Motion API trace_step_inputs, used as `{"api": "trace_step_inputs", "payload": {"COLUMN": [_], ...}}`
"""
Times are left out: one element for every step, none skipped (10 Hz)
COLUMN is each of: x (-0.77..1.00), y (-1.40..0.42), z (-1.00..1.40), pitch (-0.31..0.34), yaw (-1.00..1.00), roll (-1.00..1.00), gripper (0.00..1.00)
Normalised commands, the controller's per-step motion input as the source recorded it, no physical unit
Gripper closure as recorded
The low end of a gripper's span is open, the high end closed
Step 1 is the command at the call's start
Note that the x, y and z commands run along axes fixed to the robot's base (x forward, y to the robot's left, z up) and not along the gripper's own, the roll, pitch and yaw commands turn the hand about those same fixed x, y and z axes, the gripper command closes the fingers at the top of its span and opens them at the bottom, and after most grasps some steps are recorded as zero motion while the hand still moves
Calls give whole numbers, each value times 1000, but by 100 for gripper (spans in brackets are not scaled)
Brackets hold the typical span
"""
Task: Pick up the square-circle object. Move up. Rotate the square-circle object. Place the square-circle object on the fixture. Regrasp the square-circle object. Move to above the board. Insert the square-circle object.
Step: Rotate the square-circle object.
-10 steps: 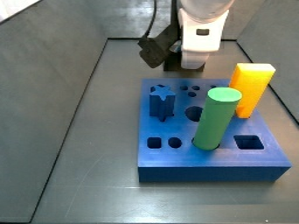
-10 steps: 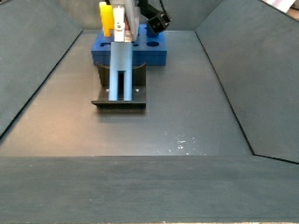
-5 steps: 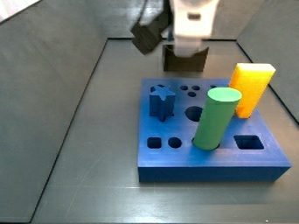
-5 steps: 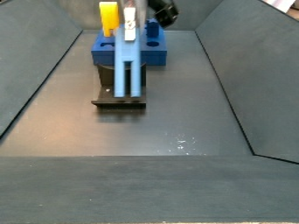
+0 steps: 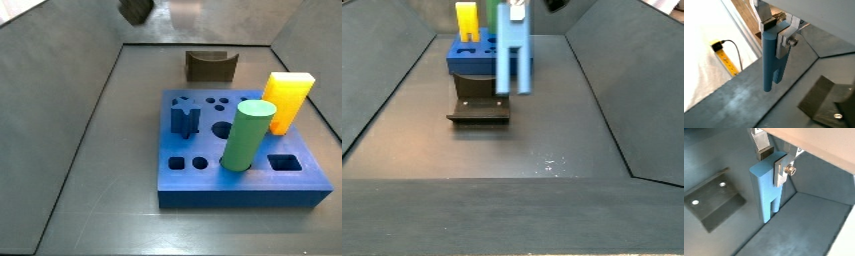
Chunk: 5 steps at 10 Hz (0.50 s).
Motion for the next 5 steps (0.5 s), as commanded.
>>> {"api": "trace_step_inputs", "payload": {"x": [-1000,-944,-841,-635,-476], "y": [157,118,94,58,41], "z": [707,602,495,279,131], "pitch": [1,14,19,29,32], "yaw": [-82,-79,-75,-66,-57], "roll": [-154,-158,-158,-159,-153], "gripper": [100,100,100,100,100]}}
